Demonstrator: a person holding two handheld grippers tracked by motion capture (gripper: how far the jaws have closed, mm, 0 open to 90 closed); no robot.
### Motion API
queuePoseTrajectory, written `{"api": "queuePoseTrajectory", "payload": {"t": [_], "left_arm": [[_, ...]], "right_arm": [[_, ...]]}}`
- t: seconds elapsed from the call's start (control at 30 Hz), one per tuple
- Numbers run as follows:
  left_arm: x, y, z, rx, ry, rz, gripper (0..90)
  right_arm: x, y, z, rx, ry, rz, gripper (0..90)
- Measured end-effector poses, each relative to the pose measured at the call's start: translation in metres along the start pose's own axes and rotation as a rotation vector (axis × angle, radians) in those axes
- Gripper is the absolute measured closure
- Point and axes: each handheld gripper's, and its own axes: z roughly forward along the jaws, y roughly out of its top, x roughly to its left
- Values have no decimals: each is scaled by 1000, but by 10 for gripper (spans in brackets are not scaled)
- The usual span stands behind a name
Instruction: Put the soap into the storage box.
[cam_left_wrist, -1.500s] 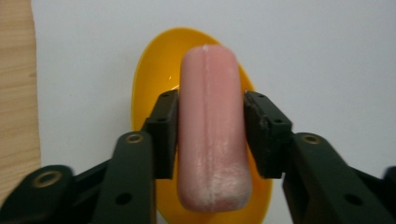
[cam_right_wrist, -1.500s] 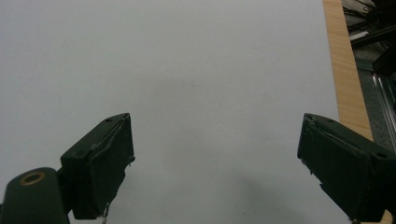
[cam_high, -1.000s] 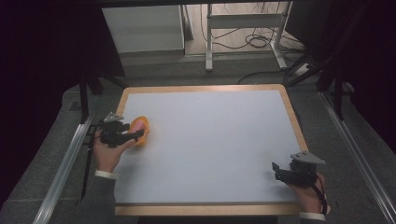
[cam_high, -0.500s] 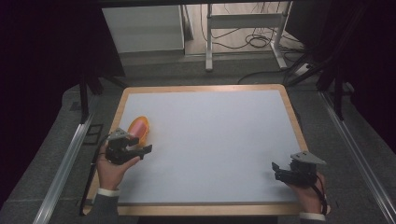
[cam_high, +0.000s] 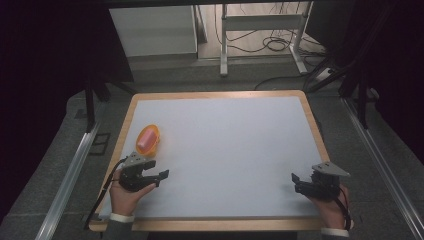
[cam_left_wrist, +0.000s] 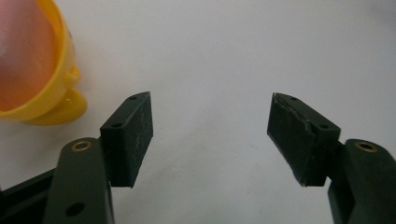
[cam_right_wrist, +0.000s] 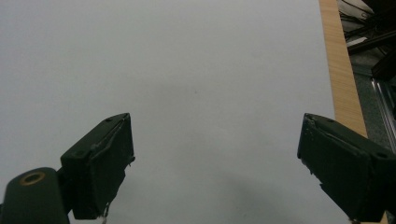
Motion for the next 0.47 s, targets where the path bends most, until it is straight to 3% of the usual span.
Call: {"api": "queuePoseTrajectory", "payload": {"t": [0.27, 0.47], "left_arm": [[-2, -2, 5, 30, 14, 19, 317], [0, -1, 3, 11, 24, 22, 316]], "right_arm": [[3, 0, 2, 3, 3, -13, 105], [2, 1, 2, 1, -1, -12, 105]]}}
